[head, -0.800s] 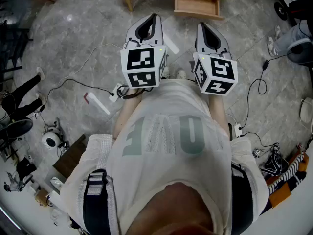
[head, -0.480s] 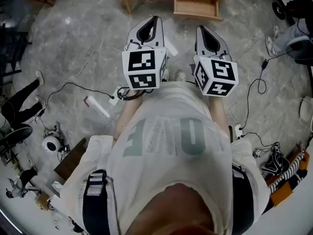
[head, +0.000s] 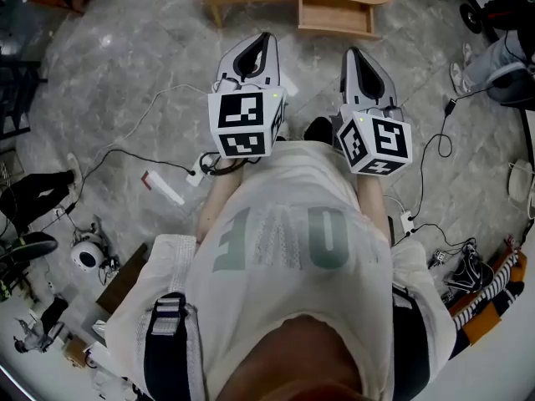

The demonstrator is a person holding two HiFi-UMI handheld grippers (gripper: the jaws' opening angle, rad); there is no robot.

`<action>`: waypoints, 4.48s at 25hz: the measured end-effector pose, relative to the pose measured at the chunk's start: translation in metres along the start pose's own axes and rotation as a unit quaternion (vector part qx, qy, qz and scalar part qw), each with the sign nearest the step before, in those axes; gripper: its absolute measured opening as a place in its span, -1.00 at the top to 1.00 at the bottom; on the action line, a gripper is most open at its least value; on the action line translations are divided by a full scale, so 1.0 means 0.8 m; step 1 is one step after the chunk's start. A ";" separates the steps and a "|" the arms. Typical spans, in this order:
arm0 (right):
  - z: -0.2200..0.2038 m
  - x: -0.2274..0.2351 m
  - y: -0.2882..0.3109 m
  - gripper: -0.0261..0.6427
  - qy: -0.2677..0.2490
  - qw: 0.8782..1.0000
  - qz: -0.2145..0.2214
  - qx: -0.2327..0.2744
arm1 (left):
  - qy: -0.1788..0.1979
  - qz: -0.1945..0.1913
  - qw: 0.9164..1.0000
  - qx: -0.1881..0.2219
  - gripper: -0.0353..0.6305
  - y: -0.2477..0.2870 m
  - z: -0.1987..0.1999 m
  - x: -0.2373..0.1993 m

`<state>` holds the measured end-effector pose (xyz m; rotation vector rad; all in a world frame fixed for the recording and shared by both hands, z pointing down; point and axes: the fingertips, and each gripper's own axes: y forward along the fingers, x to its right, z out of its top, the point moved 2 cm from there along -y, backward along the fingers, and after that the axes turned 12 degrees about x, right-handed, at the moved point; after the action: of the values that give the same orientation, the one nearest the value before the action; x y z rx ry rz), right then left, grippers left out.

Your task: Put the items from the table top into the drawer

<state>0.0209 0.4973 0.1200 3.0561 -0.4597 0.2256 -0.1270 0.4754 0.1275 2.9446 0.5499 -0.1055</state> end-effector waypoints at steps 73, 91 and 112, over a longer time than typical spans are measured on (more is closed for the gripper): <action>-0.082 0.241 0.676 0.92 -0.043 0.993 0.064 -0.088 | 0.024 0.035 0.998 -0.053 0.88 0.682 -0.001 -0.222; -0.412 0.294 0.643 0.92 -0.035 0.987 0.045 -0.151 | 0.017 0.037 0.994 -0.100 0.88 0.693 -0.314 -0.240; -0.564 0.282 0.684 -0.08 -0.069 0.941 0.131 -0.304 | 0.015 0.052 0.990 -0.128 0.88 0.680 -0.353 -0.244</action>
<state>0.0106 -0.0619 0.6115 2.4067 -0.7753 -0.1123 -0.0984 -0.0521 0.4950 2.7199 0.3798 0.0202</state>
